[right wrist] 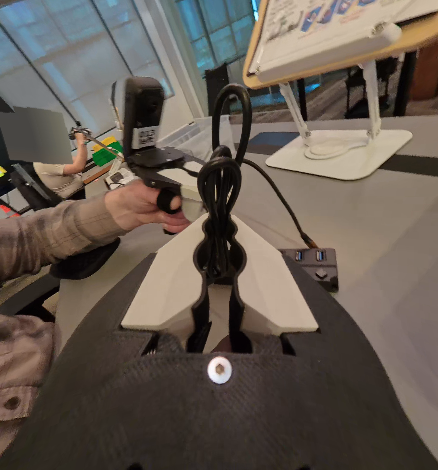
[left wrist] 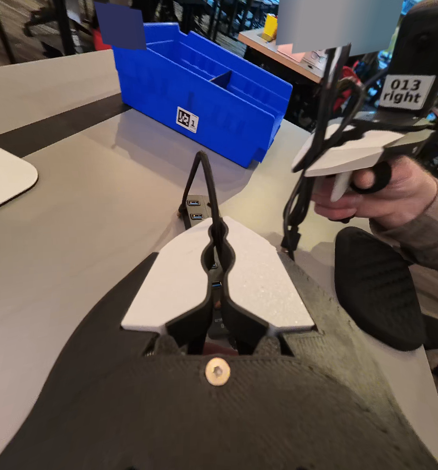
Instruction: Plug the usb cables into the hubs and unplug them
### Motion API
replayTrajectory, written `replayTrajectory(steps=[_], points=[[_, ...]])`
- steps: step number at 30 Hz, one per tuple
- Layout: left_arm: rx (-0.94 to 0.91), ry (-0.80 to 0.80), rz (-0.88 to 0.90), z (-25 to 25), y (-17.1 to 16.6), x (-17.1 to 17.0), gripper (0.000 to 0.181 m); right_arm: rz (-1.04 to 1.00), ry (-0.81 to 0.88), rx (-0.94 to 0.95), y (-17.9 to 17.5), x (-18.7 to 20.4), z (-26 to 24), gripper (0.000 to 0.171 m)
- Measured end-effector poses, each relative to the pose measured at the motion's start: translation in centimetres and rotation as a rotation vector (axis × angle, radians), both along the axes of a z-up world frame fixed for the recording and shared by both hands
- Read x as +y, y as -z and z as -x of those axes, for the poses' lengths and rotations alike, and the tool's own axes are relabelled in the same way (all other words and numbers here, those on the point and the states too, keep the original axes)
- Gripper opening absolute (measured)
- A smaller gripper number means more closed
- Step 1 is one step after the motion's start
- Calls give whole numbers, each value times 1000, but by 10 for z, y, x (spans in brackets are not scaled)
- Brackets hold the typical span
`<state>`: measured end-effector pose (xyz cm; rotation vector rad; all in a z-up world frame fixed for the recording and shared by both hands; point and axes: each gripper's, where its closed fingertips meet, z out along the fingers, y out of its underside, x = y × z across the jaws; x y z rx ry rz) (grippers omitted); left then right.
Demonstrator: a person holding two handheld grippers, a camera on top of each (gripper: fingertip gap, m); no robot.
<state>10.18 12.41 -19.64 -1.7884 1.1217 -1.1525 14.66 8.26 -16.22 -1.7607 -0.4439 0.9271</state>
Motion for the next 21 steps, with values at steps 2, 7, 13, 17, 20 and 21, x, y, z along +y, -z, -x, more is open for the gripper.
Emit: replayTrajectory(steps=[2,7,13,17,20,21], points=[[-13,-79,-15,8,-1,0,0,45,24,-19,12,5,-2,6],[11,-135,2,18,7,-19,0,143,48,-88,44,15,4,6],[-9,-68,27,43,4,-29,45,192,44,-133,60,17,14,6],[37,-2,133,71,16,-26,62,218,55,-151,65,16,15,6],[119,66,193,77,43,-38,67,252,53,-160,72,16,16,6],[154,89,205,76,52,-45,67,261,57,-163,75,16,17,6]])
